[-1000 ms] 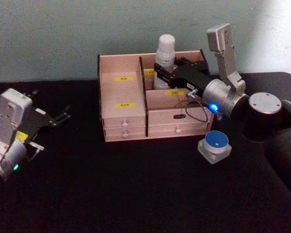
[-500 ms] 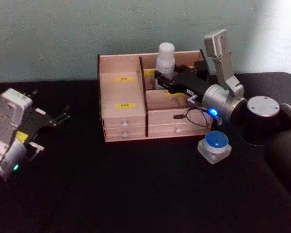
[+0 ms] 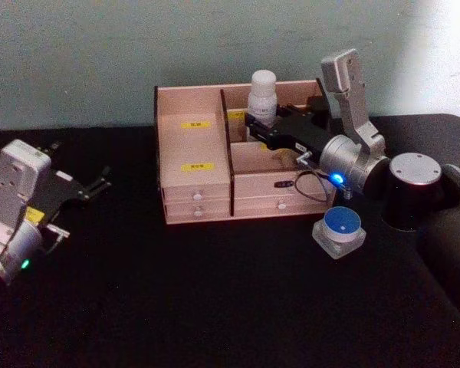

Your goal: Pick up the facial cleanser and watermelon frost from the table and place them into the tiered storage box.

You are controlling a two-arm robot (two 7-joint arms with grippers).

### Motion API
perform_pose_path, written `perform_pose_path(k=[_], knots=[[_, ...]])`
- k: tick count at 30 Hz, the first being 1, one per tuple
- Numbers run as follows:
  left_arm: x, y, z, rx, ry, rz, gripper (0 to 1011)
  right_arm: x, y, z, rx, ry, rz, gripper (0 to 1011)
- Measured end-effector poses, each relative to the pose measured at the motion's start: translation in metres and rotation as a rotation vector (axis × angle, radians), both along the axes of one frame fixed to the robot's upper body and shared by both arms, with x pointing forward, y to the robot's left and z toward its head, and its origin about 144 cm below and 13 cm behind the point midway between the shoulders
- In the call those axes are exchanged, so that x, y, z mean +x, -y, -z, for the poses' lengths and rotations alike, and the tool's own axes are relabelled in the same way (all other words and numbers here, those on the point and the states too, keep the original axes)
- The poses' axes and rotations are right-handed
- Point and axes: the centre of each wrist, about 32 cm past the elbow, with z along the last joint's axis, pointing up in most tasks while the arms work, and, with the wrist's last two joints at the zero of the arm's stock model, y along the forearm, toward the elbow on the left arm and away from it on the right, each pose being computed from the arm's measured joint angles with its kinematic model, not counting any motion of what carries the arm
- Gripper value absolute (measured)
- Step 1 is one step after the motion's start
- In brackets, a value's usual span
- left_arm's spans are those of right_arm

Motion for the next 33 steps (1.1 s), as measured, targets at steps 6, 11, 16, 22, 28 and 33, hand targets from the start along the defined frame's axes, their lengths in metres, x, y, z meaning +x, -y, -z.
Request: perform_pose_path(k=[6, 11, 16, 22, 28, 33], knots=[[0.0000, 0.0000, 0.0000, 0.000, 0.000, 0.000, 1001, 0.0000, 0.0000, -0.0001, 0.000, 0.000, 0.000, 595], [0.0000, 0.0000, 0.0000, 0.000, 0.000, 0.000, 1001, 0.0000, -0.0001, -0.0003, 0.001, 0.001, -0.001, 628], [0.0000, 0.0000, 0.0000, 0.000, 0.000, 0.000, 1001, 0.0000, -0.0001, -0.0003, 0.001, 0.001, -0.001, 784], [0.0000, 0.0000, 0.0000, 0.000, 0.000, 0.000, 1001, 0.0000, -0.0001, -0.0003, 0.002, 0.002, -0.002, 954], [0.0000, 0.0000, 0.0000, 0.000, 0.000, 0.000, 1001, 0.0000, -0.0001, -0.0003, 0.003, 0.002, -0.002, 1002], [0.0000, 0.0000, 0.0000, 0.000, 0.000, 0.000, 1001, 0.0000, -0.0001, -0.0003, 0.003, 0.002, -0.002, 1003]])
